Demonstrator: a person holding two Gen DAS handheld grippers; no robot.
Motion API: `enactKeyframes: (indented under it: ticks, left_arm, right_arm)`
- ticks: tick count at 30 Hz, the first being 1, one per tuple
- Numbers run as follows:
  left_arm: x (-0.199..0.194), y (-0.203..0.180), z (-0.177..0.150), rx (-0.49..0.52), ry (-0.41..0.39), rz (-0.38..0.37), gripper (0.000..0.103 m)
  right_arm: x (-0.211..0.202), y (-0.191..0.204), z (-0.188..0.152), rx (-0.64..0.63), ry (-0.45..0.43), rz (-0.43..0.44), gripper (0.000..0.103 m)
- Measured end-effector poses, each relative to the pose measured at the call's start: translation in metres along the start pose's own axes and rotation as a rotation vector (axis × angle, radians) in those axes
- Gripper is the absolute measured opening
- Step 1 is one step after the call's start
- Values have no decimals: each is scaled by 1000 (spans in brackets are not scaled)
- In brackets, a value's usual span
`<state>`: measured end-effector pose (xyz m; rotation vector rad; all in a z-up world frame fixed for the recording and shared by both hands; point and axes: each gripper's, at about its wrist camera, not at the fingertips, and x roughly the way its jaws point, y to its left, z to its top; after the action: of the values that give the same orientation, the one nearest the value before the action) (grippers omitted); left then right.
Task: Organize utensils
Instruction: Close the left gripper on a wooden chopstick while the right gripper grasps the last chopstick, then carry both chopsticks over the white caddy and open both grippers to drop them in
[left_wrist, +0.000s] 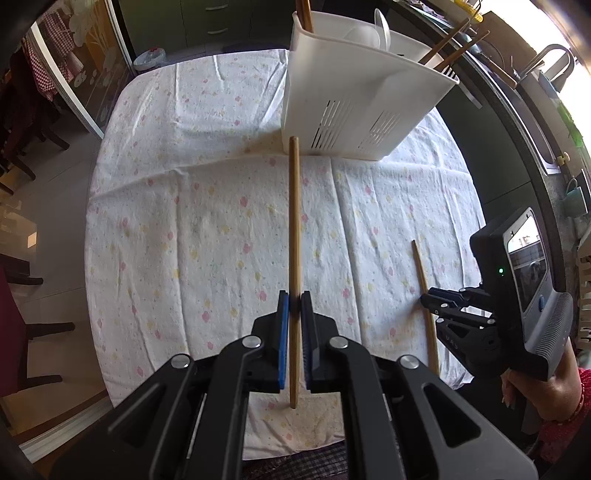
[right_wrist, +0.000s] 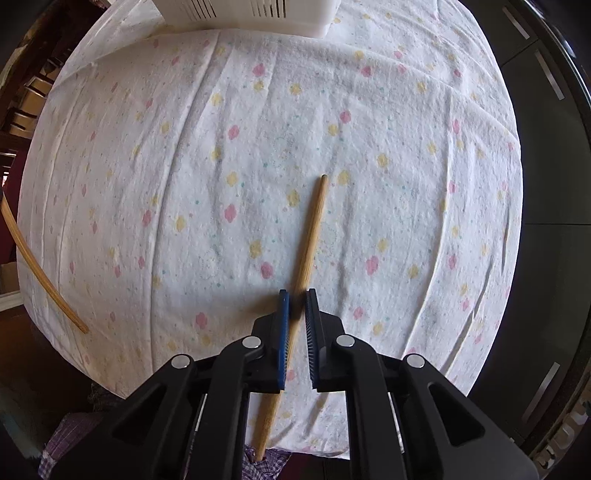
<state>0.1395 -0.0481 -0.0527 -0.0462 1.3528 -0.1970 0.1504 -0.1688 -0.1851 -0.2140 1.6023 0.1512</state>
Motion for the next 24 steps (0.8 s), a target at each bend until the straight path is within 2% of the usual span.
enactKeyframes:
  ticks: [2,7,12,18,24]
  left_arm:
    - [-1,-2,2,0,-5,-10,6]
    - [-15,-7,6,20,-52,-34,6]
    - [-44,-14,16,43,-115,-60,6]
    - [-88,-23,36,52,-216,-72,6]
    - [-134,-35,61,67,-342,-68,6]
  right_arm:
    - [0,2,1,1,-5,-1,7]
    - [-7,-17,-4,52,-54,92,7]
    - [-39,-34,-16,101,-209,246,7]
    - [-78,-46,-36,130,-407,376,7]
    - [-102,-65,-44,132,-485,438,7]
